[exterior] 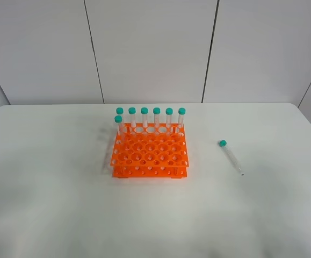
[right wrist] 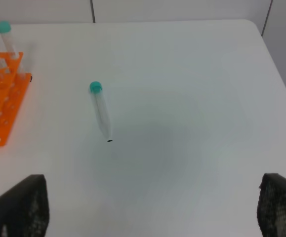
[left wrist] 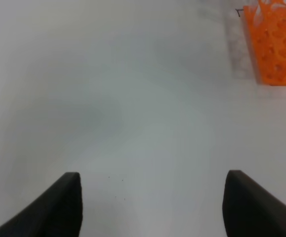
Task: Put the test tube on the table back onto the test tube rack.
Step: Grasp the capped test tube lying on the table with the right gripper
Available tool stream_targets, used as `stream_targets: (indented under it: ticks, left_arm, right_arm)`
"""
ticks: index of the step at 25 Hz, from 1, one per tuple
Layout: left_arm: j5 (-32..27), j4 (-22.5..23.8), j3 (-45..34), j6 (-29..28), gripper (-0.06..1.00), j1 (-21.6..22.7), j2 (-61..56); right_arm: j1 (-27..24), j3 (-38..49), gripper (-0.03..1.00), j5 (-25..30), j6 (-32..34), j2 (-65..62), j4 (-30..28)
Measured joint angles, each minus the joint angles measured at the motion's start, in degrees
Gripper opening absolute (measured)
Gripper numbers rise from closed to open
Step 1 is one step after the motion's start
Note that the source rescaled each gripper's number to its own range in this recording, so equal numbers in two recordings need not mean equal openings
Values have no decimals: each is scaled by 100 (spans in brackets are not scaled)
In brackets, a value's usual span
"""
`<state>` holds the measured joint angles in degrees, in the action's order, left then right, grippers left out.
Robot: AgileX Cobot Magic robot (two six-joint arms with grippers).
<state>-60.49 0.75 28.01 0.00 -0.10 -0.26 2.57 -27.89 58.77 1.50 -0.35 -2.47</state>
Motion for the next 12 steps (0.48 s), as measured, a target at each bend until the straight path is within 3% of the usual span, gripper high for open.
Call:
stream_targets:
  ticks: [8,12]
  left_arm:
    - [0,0,0,0,89,0,0]
    - [0,0,0,0,89,0,0]
  right_arm:
    - [0,-5,93,0,0,83,-18]
    - [0,-251,93,-229,0,787,-18]
